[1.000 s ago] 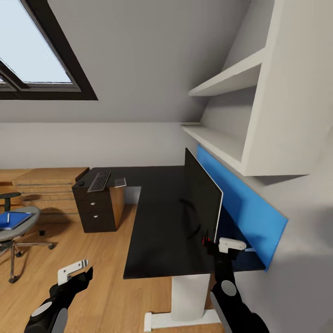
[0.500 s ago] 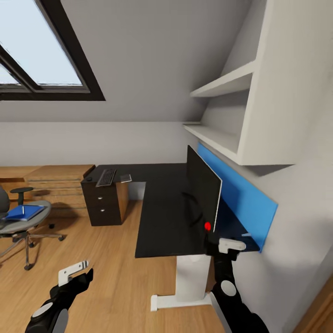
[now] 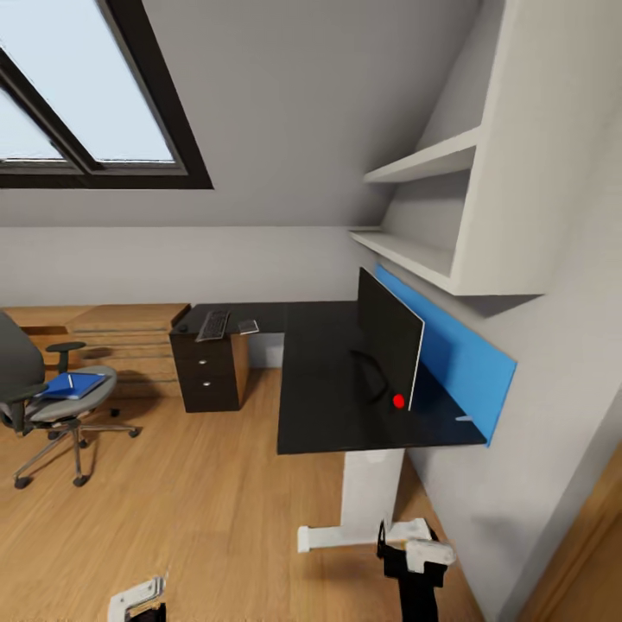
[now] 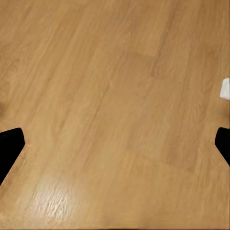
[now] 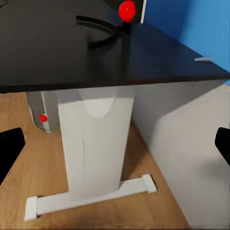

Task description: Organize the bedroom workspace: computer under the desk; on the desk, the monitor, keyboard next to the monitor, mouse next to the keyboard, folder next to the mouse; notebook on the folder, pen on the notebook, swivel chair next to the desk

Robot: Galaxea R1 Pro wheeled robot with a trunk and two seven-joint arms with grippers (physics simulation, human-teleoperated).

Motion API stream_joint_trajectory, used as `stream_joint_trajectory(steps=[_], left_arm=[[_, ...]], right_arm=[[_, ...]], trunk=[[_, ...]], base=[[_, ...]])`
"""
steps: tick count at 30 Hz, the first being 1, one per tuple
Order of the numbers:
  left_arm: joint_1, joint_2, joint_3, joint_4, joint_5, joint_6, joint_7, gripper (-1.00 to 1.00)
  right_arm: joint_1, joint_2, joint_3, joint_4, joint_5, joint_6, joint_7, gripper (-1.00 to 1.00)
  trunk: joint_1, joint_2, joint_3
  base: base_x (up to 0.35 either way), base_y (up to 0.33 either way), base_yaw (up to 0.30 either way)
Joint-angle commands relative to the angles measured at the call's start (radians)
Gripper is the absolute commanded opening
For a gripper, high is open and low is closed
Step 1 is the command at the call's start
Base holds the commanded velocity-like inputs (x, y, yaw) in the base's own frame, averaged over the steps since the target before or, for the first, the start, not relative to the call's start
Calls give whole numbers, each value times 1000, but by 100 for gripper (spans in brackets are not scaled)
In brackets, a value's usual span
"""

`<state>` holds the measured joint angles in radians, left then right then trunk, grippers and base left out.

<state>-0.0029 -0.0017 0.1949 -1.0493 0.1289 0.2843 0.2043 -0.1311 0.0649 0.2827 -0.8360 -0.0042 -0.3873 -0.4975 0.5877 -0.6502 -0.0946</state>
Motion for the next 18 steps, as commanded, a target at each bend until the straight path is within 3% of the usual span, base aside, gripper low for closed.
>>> stream_joint_trajectory(steps=[1, 2, 4, 6, 13, 14, 17, 18], left_arm=[[1, -1, -1, 44, -27, -59, 4, 100], [2, -2, -1, 67, -46, -89, 4, 100], [4, -3, -2, 173, -130, -218, 4, 100], [5, -2, -2, 242, -164, -273, 5, 100], [5, 2, 4, 352, -182, -370, 5, 100], [5, 4, 3, 424, -187, -439, 5, 100], [5, 5, 2, 447, -190, -458, 4, 100], [6, 30, 3, 508, -187, -464, 1, 100]], right_arm=[[10, 0, 17, 33, 0, -33, -6, 100], [13, 1, 23, 51, 0, -45, -6, 100], [23, 3, 42, 150, -1, -104, -6, 100], [26, 5, 48, 207, -3, -152, -5, 100], [28, 11, 52, 281, -3, -215, 6, 100], [28, 39, 51, 316, -5, -221, 41, 100], [28, 62, 51, 362, -4, -222, 76, 100], [28, 83, 49, 418, -4, -223, 140, 100]], trunk=[[0, -2, -1], [0, -2, -1], [0, -2, -1], [0, -2, -1], [0, -2, -1], [0, -2, -1], [0, -2, -1], [0, -2, -1]], base=[[-84, 303, 0], [-67, 310, 0], [-33, 324, 0], [6, 333, 0], [67, 336, 0], [88, 337, 0], [89, 337, 0], [90, 337, 0]])
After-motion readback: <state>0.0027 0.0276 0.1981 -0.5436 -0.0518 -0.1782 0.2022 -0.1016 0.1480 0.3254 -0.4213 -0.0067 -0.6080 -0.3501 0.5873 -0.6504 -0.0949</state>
